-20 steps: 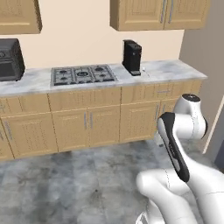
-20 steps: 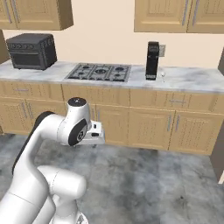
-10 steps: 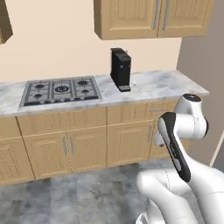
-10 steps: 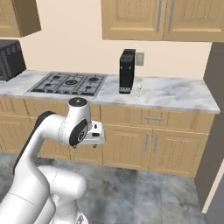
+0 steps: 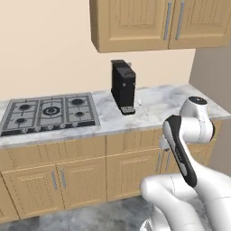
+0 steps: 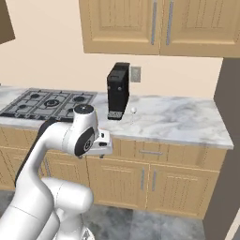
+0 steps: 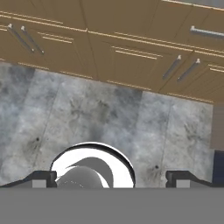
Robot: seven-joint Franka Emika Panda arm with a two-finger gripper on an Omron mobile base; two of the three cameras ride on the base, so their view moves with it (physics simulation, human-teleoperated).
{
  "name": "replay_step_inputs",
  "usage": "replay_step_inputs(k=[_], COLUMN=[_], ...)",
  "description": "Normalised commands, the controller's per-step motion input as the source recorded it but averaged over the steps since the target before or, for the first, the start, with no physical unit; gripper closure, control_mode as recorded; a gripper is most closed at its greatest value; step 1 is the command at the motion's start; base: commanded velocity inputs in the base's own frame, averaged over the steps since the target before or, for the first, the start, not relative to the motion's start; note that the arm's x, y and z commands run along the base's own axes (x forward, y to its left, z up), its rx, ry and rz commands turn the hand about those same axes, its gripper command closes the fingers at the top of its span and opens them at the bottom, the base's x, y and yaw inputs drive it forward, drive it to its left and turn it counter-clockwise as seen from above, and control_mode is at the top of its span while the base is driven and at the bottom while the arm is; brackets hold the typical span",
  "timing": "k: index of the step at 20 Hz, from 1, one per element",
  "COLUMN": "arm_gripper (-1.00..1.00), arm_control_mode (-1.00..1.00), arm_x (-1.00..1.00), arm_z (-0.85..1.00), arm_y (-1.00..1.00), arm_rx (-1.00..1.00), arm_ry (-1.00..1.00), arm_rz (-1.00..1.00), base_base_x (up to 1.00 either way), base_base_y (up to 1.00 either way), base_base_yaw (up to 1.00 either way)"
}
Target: Take the fork and place it on the left side of the plate. Then take the spoon and place it on the right side of the plate. Make sure they're directly next to the plate.
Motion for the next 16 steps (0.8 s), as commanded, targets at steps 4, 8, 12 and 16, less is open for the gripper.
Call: replay_step_inputs(k=[4, 8, 12, 16], arm_gripper=[-1.0, -1.0, -1.0, -1.0], arm_control_mode=[1.0, 1.0, 1.0, 1.0], arm_x=[0.0, 0.0, 0.0, 0.0], arm_z=[0.0, 0.0, 0.0, 0.0], arm_y=[0.0, 0.0, 0.0, 0.0], arm_rx=[0.0, 0.0, 0.0, 0.0], arm_ry=[0.0, 0.0, 0.0, 0.0], arm_rz=[0.0, 0.0, 0.0, 0.0], base_base_x=[0.26, 0.58, 0.84, 0.94], base_base_y=[-0.06, -0.17, -0.61, -0.49], base_base_yaw=[0.0, 0.0, -0.07, -0.01])
